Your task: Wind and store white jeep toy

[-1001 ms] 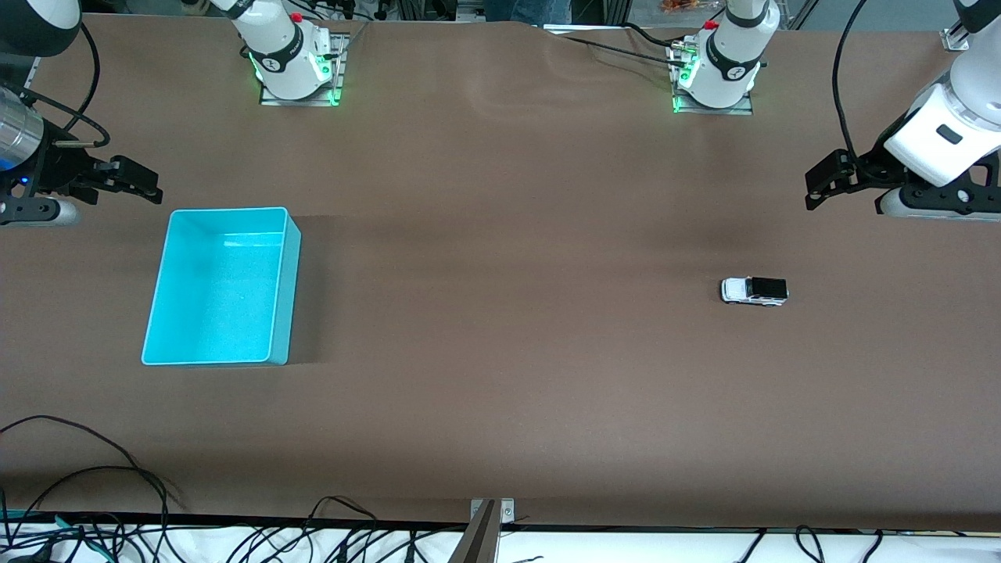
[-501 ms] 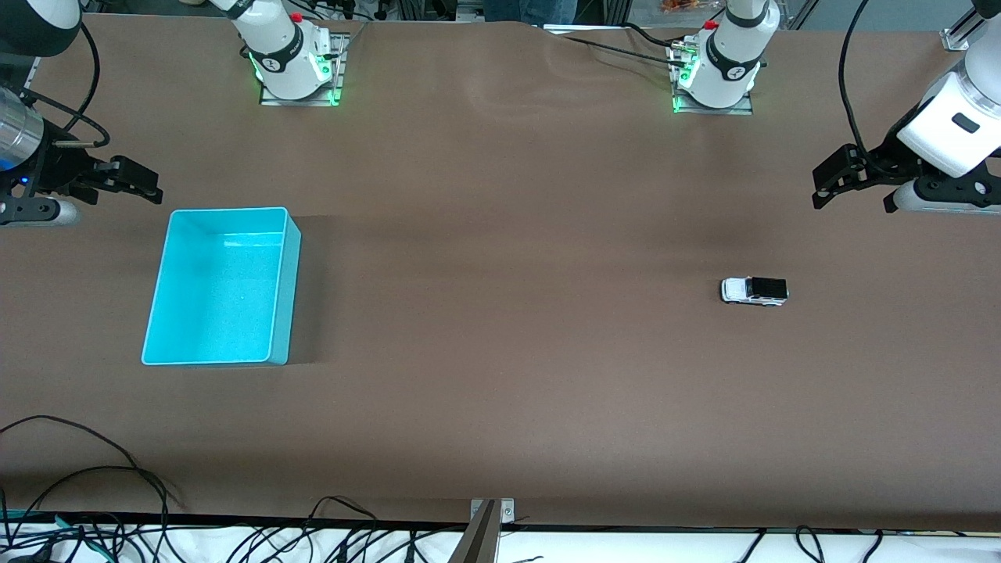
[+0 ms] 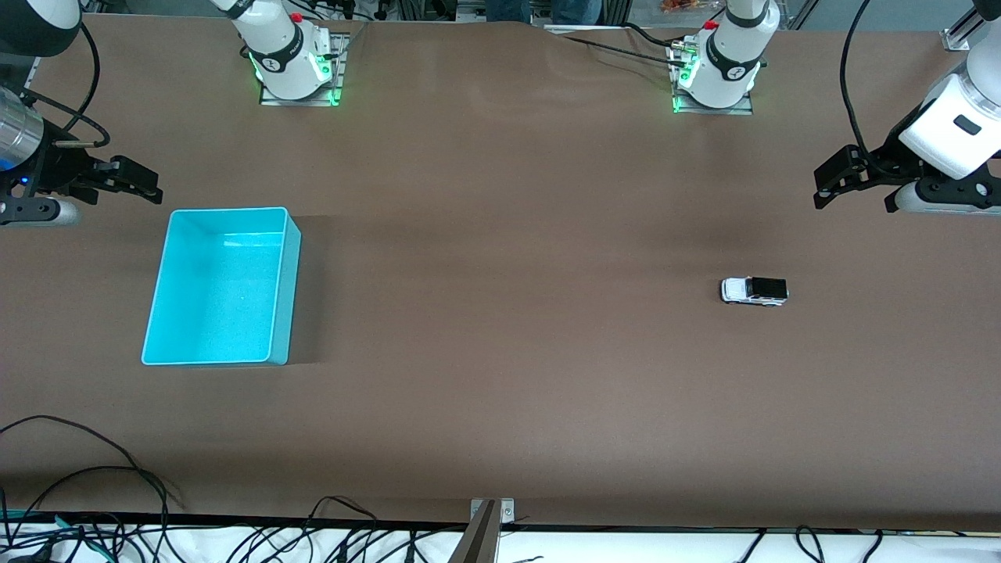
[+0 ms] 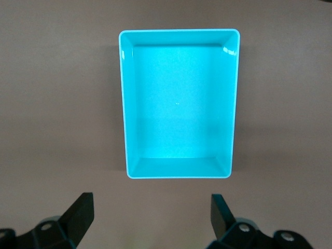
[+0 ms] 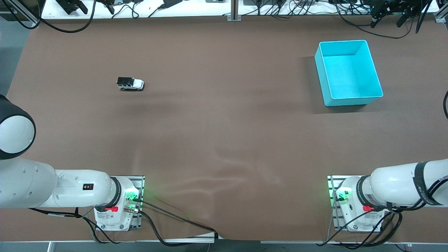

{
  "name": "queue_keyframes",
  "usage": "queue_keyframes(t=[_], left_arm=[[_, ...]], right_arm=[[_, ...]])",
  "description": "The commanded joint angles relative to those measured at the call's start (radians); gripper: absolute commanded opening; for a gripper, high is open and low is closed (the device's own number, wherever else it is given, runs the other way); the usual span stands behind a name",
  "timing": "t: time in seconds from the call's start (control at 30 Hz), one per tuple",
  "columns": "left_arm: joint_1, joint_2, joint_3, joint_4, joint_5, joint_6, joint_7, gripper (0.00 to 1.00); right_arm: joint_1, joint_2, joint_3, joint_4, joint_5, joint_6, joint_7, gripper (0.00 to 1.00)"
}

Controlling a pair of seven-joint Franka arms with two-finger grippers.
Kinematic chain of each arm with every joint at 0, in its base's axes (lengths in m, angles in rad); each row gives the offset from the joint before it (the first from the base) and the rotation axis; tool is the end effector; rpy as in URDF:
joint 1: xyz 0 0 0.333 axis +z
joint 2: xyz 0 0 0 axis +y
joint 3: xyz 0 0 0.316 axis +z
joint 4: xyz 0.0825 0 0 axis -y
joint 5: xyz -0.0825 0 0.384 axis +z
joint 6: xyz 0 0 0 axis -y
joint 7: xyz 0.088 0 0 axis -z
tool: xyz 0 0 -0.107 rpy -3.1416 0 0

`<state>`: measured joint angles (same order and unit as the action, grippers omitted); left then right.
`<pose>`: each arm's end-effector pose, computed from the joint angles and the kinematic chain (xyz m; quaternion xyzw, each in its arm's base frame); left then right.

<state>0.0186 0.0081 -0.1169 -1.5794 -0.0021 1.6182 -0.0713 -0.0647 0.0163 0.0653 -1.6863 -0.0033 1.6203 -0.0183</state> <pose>0.5589 -0.0551 0.6202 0.9998 -0.0135 0.0152 0.0028 0.5580 -0.0003 0.5651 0.9991 0.0096 -0.0411 0.0008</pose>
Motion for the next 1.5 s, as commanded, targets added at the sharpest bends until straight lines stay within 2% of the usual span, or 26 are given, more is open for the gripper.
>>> queue_keyframes(t=[0.0,0.5,0.67,1.33,1.47], left_arm=[[0.007,0.015,0.000,0.032,-0.004,-0.026,0.022,1.00],[0.009,0.041,0.003,0.028,-0.006,-0.037,0.024,1.00],[0.001,0.099,0.002,0.024,-0.002,-0.037,0.027,1.00],[0.003,0.108,0.000,0.022,0.008,-0.061,0.038,1.00],[0.004,0.112,0.000,0.022,0.021,-0.060,0.090,1.00]], right_arm=[[-0.003,0.010,0.002,0.025,0.017,-0.008,0.009,1.00],[-0.003,0.010,0.002,0.025,0.017,-0.008,0.009,1.00],[-0.003,0.010,0.002,0.025,0.017,-0.008,0.009,1.00],[-0.004,0.010,0.001,0.025,0.017,-0.008,0.009,1.00],[-0.004,0.010,0.002,0.025,0.017,-0.008,0.009,1.00]])
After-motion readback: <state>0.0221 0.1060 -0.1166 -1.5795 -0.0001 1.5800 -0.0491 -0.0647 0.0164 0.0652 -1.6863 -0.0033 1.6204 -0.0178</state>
